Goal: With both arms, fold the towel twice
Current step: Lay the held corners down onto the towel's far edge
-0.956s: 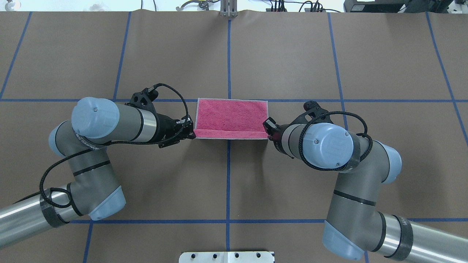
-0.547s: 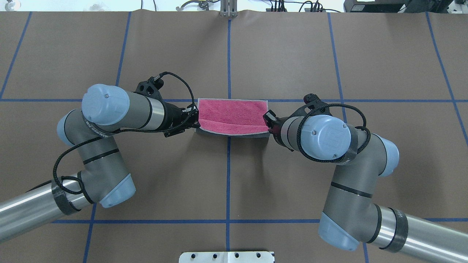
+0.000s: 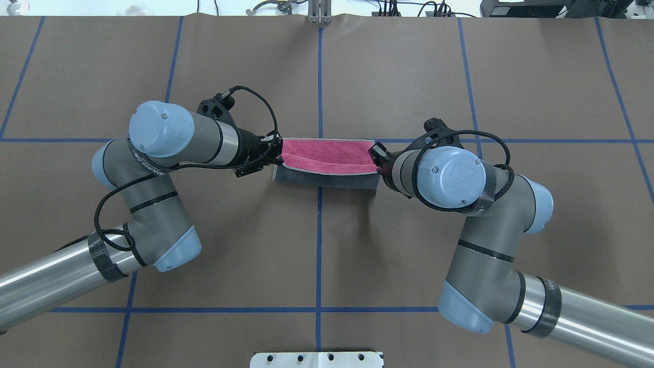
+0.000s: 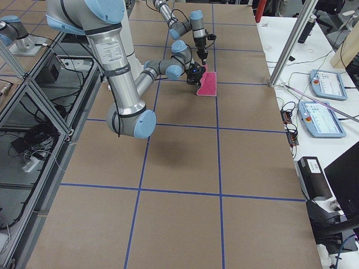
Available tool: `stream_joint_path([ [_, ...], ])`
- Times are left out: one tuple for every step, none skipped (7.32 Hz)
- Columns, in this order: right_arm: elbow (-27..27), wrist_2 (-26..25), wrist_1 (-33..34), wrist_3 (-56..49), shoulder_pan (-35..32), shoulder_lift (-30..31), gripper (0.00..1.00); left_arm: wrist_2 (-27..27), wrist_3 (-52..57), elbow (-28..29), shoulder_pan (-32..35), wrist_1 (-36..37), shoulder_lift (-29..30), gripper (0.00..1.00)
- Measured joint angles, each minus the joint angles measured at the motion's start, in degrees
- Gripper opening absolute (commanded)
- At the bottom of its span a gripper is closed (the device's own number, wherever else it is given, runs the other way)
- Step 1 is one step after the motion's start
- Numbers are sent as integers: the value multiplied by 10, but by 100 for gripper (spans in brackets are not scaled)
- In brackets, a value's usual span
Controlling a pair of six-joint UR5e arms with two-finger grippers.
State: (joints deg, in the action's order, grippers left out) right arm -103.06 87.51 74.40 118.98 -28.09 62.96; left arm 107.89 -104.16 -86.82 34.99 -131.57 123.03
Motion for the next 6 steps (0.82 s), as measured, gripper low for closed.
stream_joint_path([
  [14,0,0,0,-2,-12,0,0,1,4,1,0,1,0],
  [21,0,0,-1,-5,-17,0,0,1,6,3,0,1,0],
  [25,0,0,-4,-8,-19,0,0,1,8,6,0,1,0],
  [27,0,0,-8,-11,-20,0,0,1,11,9,-1,2,0],
  [30,0,0,-11,-14,-21,0,0,1,16,11,-1,2,0],
  [31,0,0,-13,-15,-21,0,0,1,19,12,-1,2,0],
])
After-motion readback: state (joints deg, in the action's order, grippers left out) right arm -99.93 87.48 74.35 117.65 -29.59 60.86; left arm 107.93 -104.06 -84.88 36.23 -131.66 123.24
